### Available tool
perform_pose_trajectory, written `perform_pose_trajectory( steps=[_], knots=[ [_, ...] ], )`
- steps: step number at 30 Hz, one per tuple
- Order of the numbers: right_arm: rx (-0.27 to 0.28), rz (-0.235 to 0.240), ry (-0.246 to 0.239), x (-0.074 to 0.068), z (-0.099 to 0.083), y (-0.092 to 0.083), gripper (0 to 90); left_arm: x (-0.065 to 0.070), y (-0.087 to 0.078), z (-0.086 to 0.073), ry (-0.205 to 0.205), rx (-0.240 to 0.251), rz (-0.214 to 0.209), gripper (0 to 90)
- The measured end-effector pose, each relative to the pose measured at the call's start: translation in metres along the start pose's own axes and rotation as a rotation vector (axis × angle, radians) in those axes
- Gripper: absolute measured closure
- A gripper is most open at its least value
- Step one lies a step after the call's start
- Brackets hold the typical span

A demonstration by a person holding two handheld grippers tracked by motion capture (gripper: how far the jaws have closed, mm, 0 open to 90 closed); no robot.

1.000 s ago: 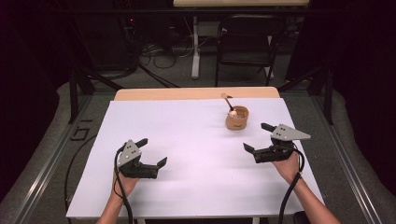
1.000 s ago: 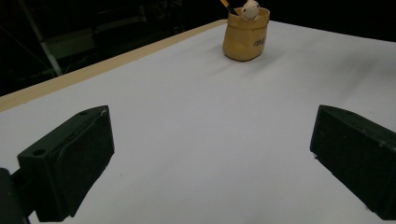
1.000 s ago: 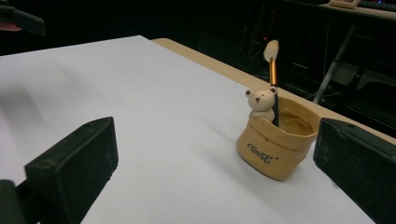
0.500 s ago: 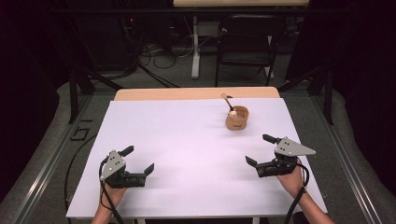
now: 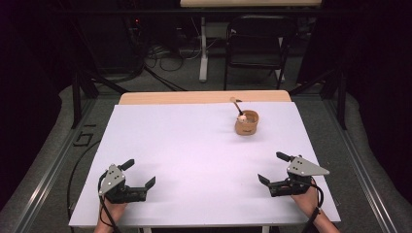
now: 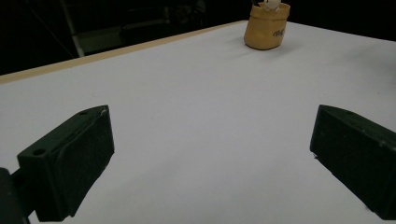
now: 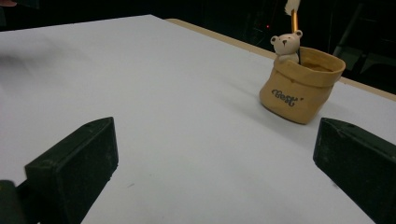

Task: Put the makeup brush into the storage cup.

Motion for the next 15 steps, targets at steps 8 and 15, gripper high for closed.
perform_pose_trajectory(
  steps=[8, 15],
  knots=[
    [-0.017, -0.037, 0.03, -0.001, -0.015, -0.011, 0.0, 0.003, -0.002, -0.013, -0.015, -0.014, 0.005, 0.0],
    [-0.021, -0.04, 0.034, -0.001, -0.018, -0.013, 0.0, 0.004, 0.002, -0.015, -0.008, -0.005, -0.004, 0.0]
  ],
)
Point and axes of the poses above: each handheld gripper's, and its own axes: y roughly forward along the jaws, z roughly out of its top, x roughly to its right, the point moved 5 cm from there along y, roughly forward along the jaws, and after that the axes turned 1 degree about -x, right-handed, at the moved point
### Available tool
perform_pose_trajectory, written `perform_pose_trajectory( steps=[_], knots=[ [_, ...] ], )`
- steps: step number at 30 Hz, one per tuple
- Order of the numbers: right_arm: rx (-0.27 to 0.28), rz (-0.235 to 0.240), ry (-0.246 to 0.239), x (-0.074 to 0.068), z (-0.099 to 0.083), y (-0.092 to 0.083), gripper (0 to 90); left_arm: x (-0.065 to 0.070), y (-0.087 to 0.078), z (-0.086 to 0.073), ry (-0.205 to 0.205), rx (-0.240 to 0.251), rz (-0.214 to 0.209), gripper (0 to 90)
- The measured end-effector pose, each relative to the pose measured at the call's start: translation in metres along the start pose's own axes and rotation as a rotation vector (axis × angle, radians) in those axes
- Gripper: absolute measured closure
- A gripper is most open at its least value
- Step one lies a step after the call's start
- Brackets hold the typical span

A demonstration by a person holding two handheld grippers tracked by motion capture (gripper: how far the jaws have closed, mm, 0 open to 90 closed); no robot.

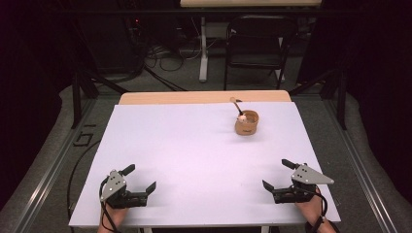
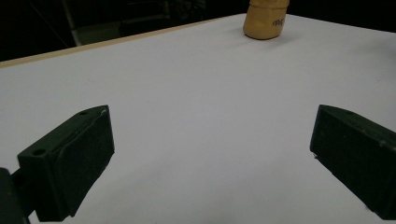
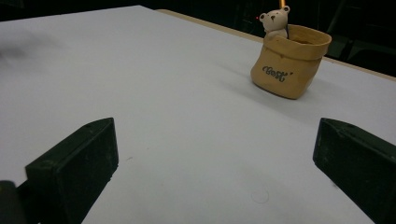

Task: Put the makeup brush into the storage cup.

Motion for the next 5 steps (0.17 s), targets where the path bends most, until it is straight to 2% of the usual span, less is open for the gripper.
perform_pose_trajectory(
  steps=[5],
  knots=[
    [0.008, -0.003, 0.005, 0.0018, 0.0004, 0.0002, 0.0, 0.0001, 0.0014, -0.001, -0.002, -0.005, -0.007, 0.0]
  ],
)
Point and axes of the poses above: each handheld gripper's, and its own axes: y roughly forward along the jaws, z roughly out of its top, x roughly to its right, the point moved 5 cm from there along y, roughly forward along the jaws, and after that the axes turned 1 degree about -x, right-handed, at the moved point
